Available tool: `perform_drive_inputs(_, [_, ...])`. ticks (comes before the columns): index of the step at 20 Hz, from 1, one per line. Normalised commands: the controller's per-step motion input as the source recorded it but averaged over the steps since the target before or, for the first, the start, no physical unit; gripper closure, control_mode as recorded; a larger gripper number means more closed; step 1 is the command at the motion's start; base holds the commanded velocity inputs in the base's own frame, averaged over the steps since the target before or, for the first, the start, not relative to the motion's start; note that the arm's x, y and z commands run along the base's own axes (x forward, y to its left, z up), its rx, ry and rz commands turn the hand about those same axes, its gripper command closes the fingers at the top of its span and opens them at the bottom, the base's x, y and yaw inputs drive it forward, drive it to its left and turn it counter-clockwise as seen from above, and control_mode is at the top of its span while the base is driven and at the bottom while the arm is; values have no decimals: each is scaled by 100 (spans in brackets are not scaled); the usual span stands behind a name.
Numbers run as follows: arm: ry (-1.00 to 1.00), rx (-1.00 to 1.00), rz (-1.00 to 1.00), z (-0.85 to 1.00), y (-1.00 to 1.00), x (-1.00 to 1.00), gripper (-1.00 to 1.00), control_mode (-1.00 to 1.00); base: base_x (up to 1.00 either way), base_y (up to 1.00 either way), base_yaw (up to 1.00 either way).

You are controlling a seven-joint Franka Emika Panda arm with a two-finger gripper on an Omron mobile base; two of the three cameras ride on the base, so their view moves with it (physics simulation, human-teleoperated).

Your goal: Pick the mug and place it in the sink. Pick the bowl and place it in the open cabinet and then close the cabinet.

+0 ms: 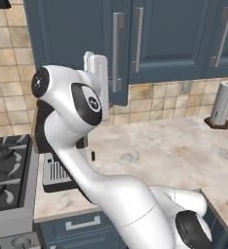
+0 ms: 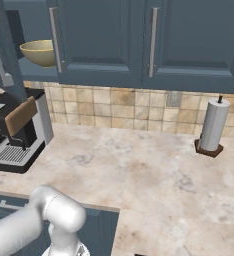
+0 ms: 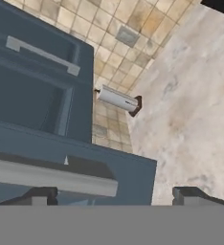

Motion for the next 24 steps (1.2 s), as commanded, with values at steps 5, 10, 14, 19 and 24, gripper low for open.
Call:
perform_drive_inputs(5, [7,12,0,5,-55,45,-100,-100,0,0,0])
perform_drive_inputs(10, [5,13,0,5,-56,37,-100,-100,0,0,0])
perform_drive_inputs(14, [1,15,0,0,-59,42,-100,-100,0,0,0])
perform_drive_inputs(19, [0,16,4,0,-52,54,-100,-100,0,0,0])
perform_drive_inputs(24, [-3,12,9,0,-43,58,-100,-100,0,0,0])
